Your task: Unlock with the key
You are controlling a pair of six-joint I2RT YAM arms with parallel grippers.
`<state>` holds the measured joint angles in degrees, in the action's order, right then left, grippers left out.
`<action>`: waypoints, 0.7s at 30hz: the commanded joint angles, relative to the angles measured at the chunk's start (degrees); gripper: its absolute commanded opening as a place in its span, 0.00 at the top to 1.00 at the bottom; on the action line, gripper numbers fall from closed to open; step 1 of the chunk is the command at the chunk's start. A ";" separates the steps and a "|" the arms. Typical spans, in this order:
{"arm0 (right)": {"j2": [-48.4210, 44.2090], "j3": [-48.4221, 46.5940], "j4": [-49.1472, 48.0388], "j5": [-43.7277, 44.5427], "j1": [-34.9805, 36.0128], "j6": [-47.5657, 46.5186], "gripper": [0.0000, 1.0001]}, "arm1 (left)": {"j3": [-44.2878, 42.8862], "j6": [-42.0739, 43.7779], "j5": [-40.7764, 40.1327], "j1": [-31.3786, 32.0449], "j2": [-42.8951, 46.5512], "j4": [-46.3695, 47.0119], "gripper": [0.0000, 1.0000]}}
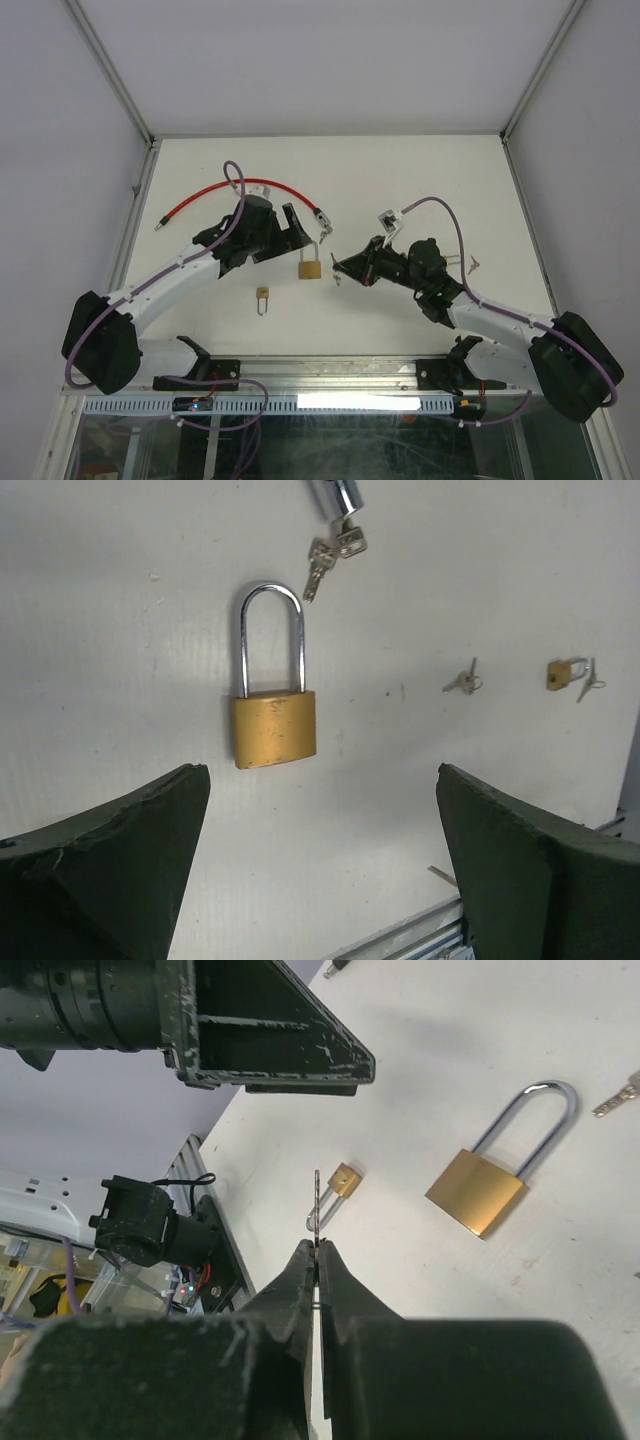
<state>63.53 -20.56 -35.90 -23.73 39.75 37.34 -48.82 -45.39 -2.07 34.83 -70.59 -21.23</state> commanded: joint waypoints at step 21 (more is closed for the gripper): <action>-6.77 2.23 6.73 3.48 -4.85 -4.16 1.00 | -26.04 2.47 -7.01 6.78 -34.72 -23.25 0.05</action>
<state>57.95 -18.31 -28.45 -20.38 35.73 34.61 -70.94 -43.66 -6.98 40.97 -104.03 -42.02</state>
